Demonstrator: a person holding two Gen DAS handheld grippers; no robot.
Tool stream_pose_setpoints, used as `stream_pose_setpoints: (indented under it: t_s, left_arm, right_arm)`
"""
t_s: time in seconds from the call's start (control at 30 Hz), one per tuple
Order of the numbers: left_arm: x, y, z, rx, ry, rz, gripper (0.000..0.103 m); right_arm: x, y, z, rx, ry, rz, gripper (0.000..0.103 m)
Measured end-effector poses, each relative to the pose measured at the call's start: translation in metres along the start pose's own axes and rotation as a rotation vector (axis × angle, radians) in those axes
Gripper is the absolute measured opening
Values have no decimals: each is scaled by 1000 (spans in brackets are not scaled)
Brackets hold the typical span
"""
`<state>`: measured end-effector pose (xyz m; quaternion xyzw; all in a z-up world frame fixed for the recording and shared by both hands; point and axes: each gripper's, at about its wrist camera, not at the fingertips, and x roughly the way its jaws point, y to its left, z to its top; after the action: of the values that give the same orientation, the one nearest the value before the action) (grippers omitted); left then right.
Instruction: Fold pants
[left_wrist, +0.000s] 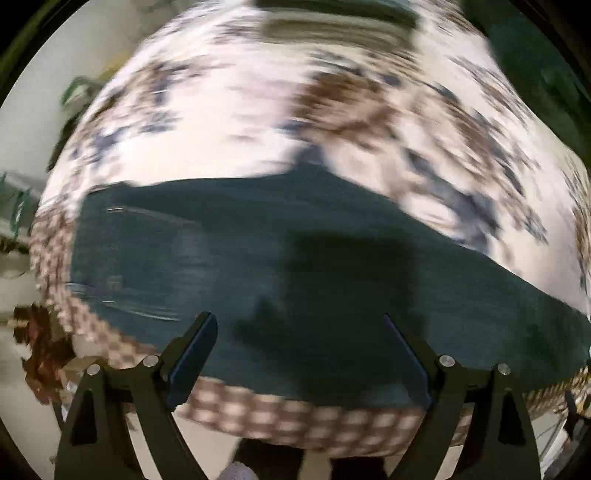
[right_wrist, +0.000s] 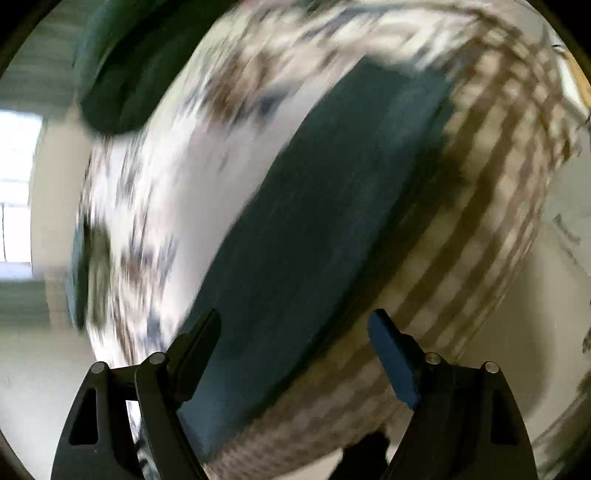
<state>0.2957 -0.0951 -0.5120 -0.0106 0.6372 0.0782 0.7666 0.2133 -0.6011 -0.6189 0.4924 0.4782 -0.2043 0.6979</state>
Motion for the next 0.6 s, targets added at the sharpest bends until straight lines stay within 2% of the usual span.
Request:
stream_pose_setpoints:
  t_s: [0.1,0.2,0.23,0.3,0.4,0.47,0.5,0.57,0.6]
  left_arm:
    - [15,-51,-4,49,13,-15,90]
    - [41,-98,-11,119,35,15,90]
    - [47,-105,-12,133,36,25,90]
    - [59,-118,-15,157,41,52,90]
    - [70,-121,-15,155,44,67,91]
    - [74,-119,-14,147,41,78,101]
    - [76,-116,-13,145,40,82,103]
    - [82,-114,-13,131,49,55,103]
    - [85,-112,-12,121,57,38,103]
  right_arm:
    - [-7,-48,63,61,-50,32,80]
    - [7,-84,97,130,-44,115,70]
    - [16,-89,101,141,-41,152,64]
    - [27,-94,107,153,-57,234,59]
    - [46,-86,106,158,-64,360,58]
    - [58,-75,105,141,-62,391,58]
    - [68,-69,106,140,-55,392,58]
    - [83,-59,103,145,-48,366,42]
    - [87,-57,105,149,-48,337,23]
